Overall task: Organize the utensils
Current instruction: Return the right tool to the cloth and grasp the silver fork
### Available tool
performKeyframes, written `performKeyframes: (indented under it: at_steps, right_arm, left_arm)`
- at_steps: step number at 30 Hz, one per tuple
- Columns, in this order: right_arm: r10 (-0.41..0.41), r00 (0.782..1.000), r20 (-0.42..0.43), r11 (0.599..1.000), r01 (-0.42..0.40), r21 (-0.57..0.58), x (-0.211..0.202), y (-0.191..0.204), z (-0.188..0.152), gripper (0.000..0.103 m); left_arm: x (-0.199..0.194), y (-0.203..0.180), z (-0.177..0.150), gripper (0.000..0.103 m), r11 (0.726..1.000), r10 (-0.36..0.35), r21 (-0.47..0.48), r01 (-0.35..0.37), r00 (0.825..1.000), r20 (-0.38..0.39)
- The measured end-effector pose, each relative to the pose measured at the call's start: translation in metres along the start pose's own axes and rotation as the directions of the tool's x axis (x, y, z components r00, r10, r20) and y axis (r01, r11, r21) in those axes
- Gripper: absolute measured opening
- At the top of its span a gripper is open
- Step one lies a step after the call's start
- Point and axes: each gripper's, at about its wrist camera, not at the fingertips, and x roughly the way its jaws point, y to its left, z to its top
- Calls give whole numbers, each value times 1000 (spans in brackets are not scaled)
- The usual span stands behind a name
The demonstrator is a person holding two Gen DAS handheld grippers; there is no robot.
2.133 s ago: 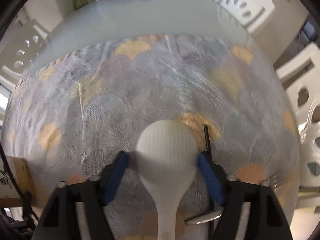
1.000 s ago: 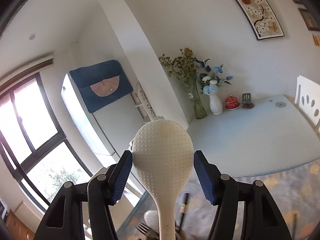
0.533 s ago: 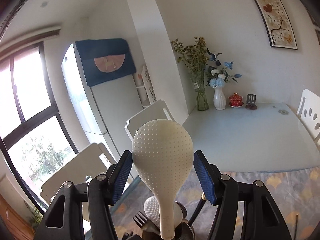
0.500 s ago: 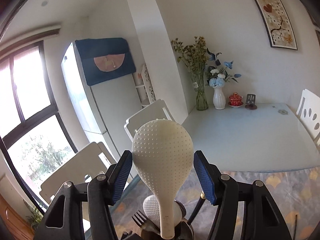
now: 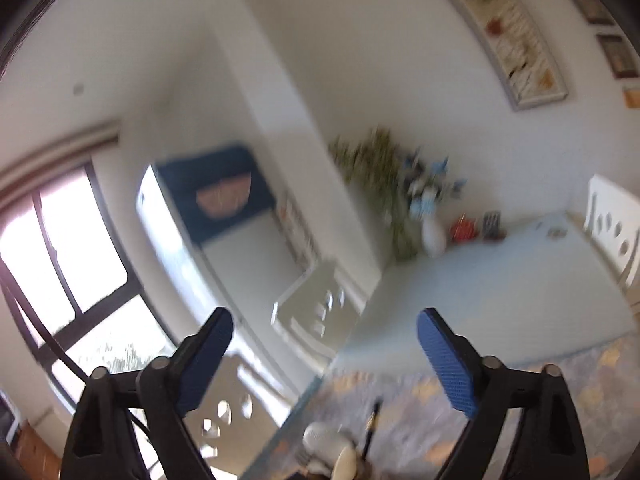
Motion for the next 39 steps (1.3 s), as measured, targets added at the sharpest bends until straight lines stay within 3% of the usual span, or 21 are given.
performKeyframes:
  at_steps: [5,7,9,12,14,16,17,20,22,26,28,31,33,35,39]
  right_arm:
    - [-86,992,87,996,87,2,-56,-26,36,98]
    - [-140,985,106,990,138,25,-76,-42,41,103]
    - [-206,972,110,978,200,59,-95,-63,40,103]
    - [-353,933,64,930,342,133,-113,-106,31,103]
    - [-453,891,-16,867,445,222,-124,-144,15,103]
    - [-498,859,-114,801,507,319,-130,-183,-5,103]
    - [-507,848,-154,776,527,347,-131,-199,-14,103]
    - [-530,786,-319,677,618,399,-129,-245,-52,97]
    - [-511,747,-425,631,662,405,-123,-267,-81,86]
    - [-478,673,-564,521,734,435,-121,-307,-138,82]
    - [-459,635,-621,439,770,464,-122,-328,-162,73]
    - [-418,626,-658,362,779,512,-119,-352,-191,53]
    - [-419,620,-664,346,785,514,-116,-359,-201,50]
    - [-476,622,-621,367,783,503,-111,-358,-197,49]
    - [-541,597,-593,427,802,418,-92,-361,-192,25]
  left_arm:
    - [1,-1,0,103,1000,1,1,-1,1000,-1]
    - [1,0,0,103,1000,1,1,-1,1000,-1]
    - [2,-1,0,103,1000,2,2,-2,1000,-1]
    - [4,-3,-1,103,1000,8,8,-8,1000,-7]
    - [4,-4,-1,103,1000,10,11,-10,1000,-8]
    - [5,-4,-1,103,1000,12,13,-12,1000,-10]
    - [4,-5,-1,103,1000,13,14,-13,1000,-10]
    - [6,-7,-1,103,1000,15,15,-14,1000,-11]
    - [5,-7,0,103,1000,14,15,-14,1000,-11]
    - [5,-8,0,103,1000,15,15,-14,1000,-11]
    - [5,-8,0,103,1000,17,17,-16,1000,-11]
    - [6,-8,-1,103,1000,16,17,-16,1000,-11]
    - [6,-7,-1,103,1000,16,17,-16,1000,-12]
    - [6,-8,-1,103,1000,17,17,-16,1000,-11]
    - [5,-8,-1,103,1000,17,17,-16,1000,-12]
